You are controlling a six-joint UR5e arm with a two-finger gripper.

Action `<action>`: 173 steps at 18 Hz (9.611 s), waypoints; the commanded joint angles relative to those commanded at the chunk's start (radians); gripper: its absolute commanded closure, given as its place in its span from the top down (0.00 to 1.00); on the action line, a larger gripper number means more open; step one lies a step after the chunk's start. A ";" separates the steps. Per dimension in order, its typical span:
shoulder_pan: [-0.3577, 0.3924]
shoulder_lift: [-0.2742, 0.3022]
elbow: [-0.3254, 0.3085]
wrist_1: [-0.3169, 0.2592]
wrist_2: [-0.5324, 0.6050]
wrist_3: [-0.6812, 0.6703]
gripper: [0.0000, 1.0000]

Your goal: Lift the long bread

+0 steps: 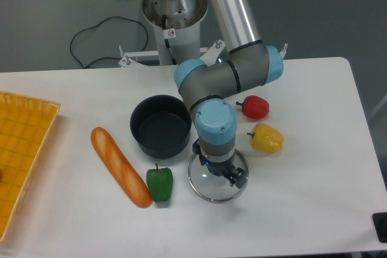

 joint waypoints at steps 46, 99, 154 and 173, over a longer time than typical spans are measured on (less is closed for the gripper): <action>-0.348 0.141 -0.193 0.023 -0.063 -1.061 1.00; -0.439 0.028 -0.195 0.028 -0.054 -1.134 0.25; -0.394 0.002 -0.127 -0.008 -0.011 -1.118 1.00; -0.403 -0.014 -0.140 -0.006 -0.011 -1.115 0.84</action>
